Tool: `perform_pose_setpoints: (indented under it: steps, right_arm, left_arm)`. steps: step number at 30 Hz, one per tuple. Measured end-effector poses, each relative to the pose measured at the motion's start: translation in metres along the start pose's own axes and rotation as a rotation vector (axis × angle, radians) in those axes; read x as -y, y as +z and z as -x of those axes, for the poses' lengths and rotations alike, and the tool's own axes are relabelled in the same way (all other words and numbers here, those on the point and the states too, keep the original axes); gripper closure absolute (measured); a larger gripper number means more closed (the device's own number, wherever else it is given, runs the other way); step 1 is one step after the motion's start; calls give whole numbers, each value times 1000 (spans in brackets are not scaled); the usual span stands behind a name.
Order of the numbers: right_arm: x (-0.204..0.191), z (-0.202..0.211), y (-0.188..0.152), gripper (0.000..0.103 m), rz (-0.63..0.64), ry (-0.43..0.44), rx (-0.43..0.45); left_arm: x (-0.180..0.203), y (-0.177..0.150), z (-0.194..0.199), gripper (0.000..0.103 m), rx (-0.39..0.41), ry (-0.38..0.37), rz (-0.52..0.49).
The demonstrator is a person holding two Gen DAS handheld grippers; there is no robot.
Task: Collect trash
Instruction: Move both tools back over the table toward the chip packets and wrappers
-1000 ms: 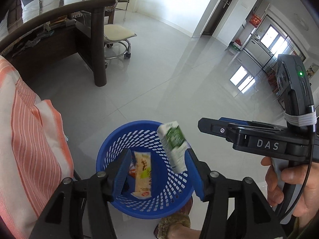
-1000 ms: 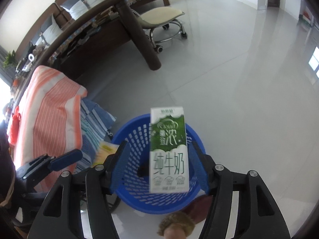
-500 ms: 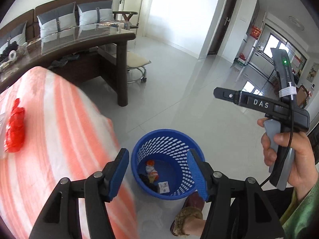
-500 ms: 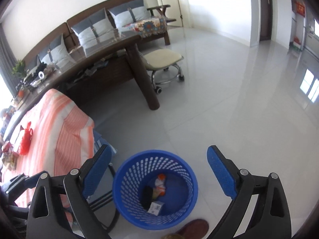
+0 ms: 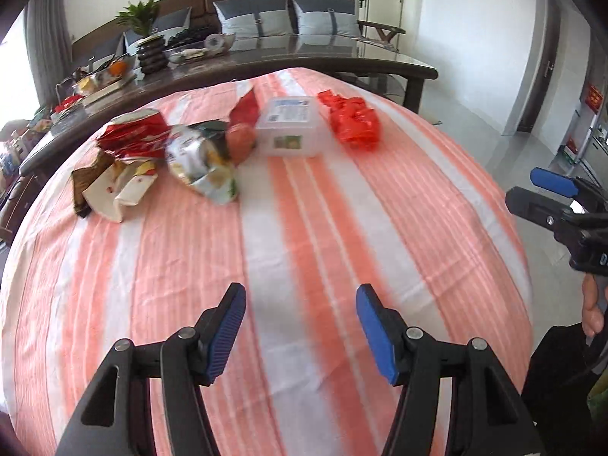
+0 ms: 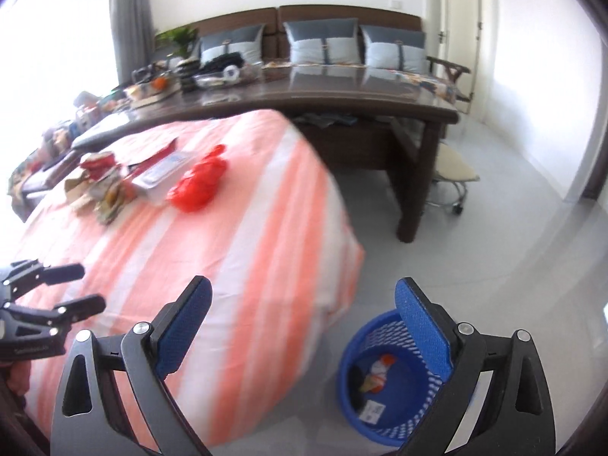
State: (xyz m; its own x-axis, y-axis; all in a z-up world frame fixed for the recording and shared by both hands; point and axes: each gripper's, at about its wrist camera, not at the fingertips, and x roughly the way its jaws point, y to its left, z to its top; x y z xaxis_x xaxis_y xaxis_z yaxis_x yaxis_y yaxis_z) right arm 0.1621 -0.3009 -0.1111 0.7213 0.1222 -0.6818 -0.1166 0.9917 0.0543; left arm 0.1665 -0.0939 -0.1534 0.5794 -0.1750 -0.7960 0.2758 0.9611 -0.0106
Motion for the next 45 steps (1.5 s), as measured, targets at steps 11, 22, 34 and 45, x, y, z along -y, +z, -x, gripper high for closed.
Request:
perform_pose_setpoints:
  steps: [11,22,34,45]
  right_arm:
    - [-138,-39,-13,6,207,148,-81]
    - [-148,-56,-22,5,216,136,-150]
    - [-148,-54,-23,5,209,146,-152]
    - [-148,-54,-23,5,205,152,-154]
  left_arm:
    - [-103,-18,17,41,19,20,166]
    - [-176,28,-8,43,59,-36,281]
    - [-193,58,-34,64,72,-43,317]
    - [-174,32,3,96,48,-5,208]
